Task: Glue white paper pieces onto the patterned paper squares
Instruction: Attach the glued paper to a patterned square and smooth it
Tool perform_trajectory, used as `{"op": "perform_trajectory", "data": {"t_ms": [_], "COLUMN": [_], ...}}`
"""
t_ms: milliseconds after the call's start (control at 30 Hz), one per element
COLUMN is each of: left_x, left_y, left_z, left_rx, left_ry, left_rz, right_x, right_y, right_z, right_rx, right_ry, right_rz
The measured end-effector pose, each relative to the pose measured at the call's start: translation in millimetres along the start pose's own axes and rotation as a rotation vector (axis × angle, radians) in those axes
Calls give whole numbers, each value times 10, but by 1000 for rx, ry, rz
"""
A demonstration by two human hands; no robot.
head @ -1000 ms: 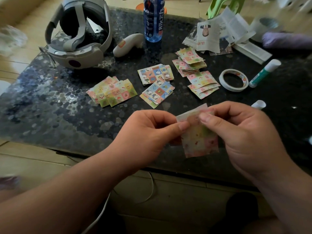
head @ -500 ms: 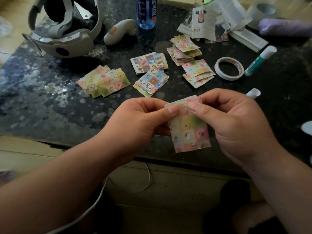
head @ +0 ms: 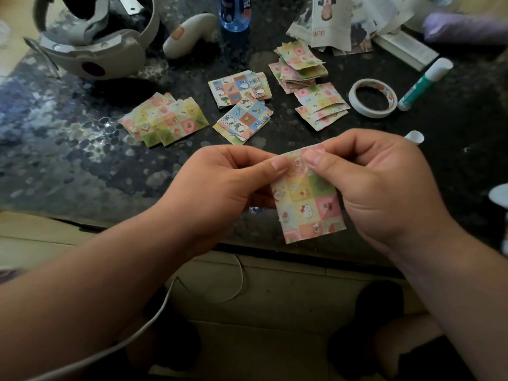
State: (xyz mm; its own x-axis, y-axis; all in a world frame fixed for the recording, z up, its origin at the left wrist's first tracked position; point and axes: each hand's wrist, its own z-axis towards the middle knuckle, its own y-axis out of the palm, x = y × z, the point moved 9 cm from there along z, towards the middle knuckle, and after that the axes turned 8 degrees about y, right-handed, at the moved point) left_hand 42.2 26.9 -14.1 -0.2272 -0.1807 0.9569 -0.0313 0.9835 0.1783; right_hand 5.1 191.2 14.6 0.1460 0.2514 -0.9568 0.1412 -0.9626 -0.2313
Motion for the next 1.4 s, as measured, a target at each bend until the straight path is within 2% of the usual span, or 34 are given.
{"op": "perform_trajectory", "data": {"t_ms": [467, 800, 900, 1000, 1100, 1400], "left_x": [-20, -29, -22, -3, 4, 53], "left_y": [6, -44, -12, 36, -3, -20], "left_z": [14, 29, 22, 9, 7, 6], "left_rx": [-23, 24, -23, -84, -60, -52], "left_ry": [12, 46, 34, 25, 37, 102], "left_rz": [-42, 8, 12, 57, 107, 204], "right_x": [6, -9, -21, -27, -48, 4], "right_y": [-5, 35, 38, 77, 101, 67], "right_z": [7, -17, -14, -21, -36, -46], "right_rx": [41, 17, 7, -64, -109, -88], "right_ry": [-21, -35, -32, -8, -3, 75], "right_rz": [-32, -83, -85, -76, -89, 34]}}
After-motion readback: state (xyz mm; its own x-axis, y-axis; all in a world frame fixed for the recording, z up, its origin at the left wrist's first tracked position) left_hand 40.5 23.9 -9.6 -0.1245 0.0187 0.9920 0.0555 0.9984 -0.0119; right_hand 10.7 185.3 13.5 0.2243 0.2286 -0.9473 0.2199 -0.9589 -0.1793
